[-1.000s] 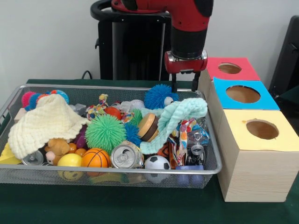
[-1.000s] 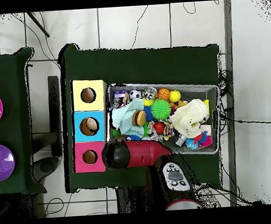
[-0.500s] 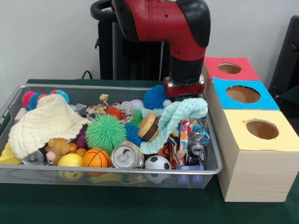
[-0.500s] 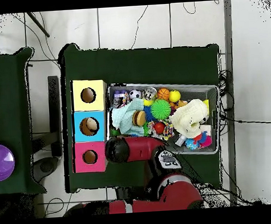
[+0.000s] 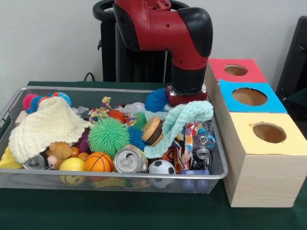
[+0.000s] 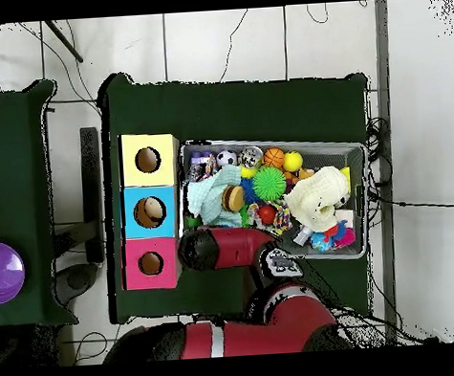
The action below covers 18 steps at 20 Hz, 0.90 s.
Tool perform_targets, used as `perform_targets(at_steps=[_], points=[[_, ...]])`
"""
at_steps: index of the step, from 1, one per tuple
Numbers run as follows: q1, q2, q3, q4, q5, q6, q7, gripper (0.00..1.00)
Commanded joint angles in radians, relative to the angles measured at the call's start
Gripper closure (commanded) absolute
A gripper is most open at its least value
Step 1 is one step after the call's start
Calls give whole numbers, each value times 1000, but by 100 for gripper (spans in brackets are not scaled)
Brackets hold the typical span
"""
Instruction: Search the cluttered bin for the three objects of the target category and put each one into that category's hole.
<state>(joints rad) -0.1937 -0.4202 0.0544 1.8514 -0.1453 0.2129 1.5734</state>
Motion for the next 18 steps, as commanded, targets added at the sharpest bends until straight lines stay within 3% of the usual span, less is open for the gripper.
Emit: perform_targets(at_steps=[1, 18], points=[[19, 140, 62, -140, -8, -151, 142, 0], [95, 13, -1, -75, 27, -95, 186, 0]])
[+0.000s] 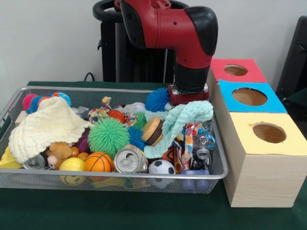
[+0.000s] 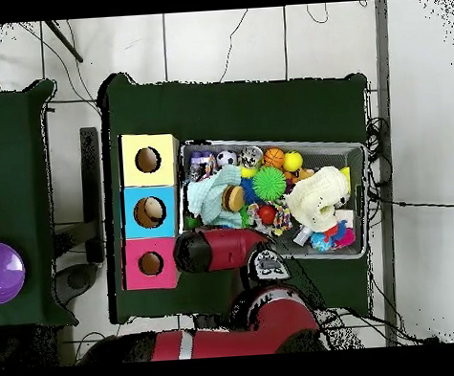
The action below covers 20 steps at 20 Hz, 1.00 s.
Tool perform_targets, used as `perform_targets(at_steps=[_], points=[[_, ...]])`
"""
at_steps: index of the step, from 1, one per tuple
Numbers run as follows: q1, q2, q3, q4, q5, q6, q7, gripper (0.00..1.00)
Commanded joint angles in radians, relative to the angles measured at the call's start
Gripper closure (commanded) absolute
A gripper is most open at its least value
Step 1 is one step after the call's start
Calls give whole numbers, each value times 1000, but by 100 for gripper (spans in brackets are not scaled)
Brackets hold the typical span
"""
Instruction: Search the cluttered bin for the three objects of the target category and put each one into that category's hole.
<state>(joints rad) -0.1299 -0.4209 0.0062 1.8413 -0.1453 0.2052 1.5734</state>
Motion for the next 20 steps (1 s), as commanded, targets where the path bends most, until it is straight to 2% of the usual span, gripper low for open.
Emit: perform_targets(at_steps=[1, 6, 12, 16, 20], points=[[36, 8, 43, -66, 30, -79, 186, 0], [51, -20, 29, -63, 37, -57, 186, 0], [18, -26, 71, -80, 47, -39, 168, 0], [10, -63, 88, -70, 48, -82, 179, 0], [3, -84, 105, -75, 56, -53, 171, 0]])
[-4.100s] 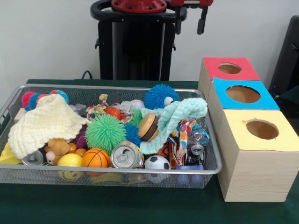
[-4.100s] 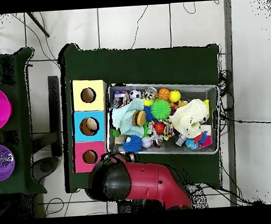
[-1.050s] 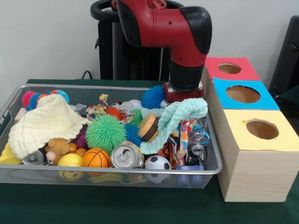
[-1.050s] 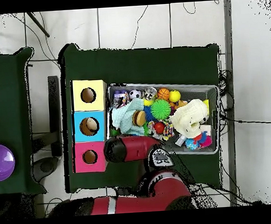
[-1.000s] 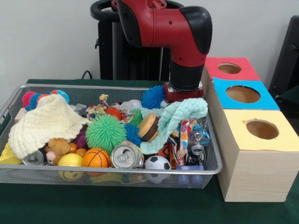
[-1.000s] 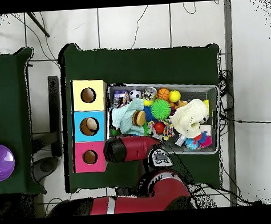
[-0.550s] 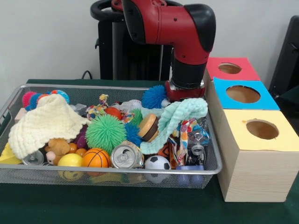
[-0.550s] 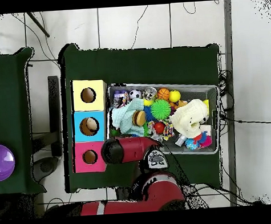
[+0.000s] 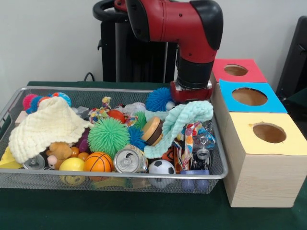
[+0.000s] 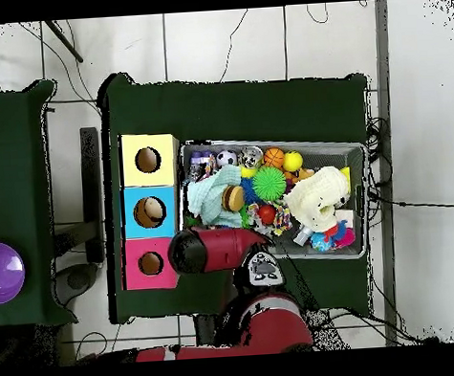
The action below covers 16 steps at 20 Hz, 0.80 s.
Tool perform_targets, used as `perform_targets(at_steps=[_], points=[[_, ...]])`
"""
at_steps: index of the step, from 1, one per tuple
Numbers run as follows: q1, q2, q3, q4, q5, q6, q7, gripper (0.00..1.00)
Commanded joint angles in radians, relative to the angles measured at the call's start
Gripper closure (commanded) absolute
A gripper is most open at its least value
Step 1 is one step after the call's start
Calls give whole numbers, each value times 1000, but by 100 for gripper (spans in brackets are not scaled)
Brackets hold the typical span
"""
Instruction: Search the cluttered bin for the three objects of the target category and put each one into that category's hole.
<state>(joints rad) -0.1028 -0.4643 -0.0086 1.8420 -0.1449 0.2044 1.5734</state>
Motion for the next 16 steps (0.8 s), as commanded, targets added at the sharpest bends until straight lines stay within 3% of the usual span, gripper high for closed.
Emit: perform_targets(at_steps=[1, 16], points=[[-28, -42, 124, -74, 53, -56, 170, 0], [-26, -85, 133, -93, 65, -26, 162, 0]])
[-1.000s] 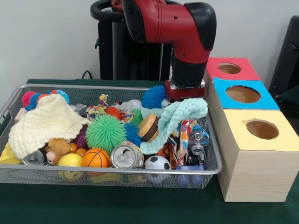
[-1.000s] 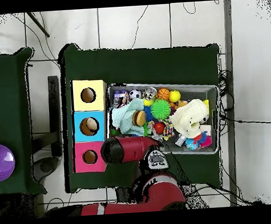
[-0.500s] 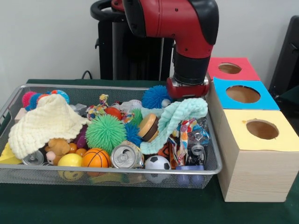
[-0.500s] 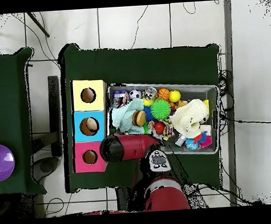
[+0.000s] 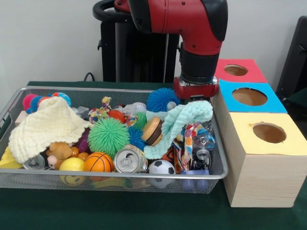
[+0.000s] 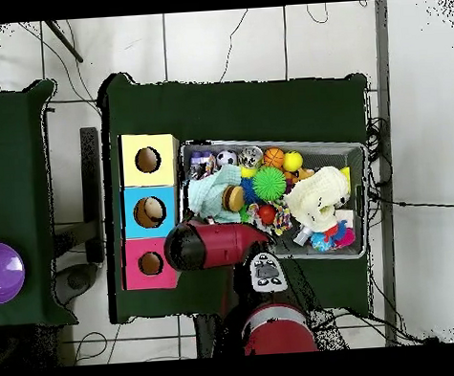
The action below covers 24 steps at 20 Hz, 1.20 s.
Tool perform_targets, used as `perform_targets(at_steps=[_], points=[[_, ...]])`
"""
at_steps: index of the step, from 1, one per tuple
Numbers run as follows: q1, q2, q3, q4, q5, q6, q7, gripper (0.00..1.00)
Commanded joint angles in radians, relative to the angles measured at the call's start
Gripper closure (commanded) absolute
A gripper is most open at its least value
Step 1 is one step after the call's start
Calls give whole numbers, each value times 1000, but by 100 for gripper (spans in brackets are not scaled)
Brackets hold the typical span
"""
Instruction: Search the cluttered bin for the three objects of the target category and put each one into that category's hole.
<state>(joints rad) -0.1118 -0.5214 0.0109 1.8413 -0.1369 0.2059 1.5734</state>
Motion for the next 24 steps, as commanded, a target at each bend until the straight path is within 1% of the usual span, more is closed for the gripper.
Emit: perform_targets(at_steps=[1, 8, 16, 24], points=[[-16, -30, 114, -93, 57, -31, 163, 0], [-9, -49, 104, -106, 65, 1, 158, 0], [-25, -71, 122, -132, 50, 44, 111, 0], [-50, -73, 148, -156, 35, 94, 68, 0]])
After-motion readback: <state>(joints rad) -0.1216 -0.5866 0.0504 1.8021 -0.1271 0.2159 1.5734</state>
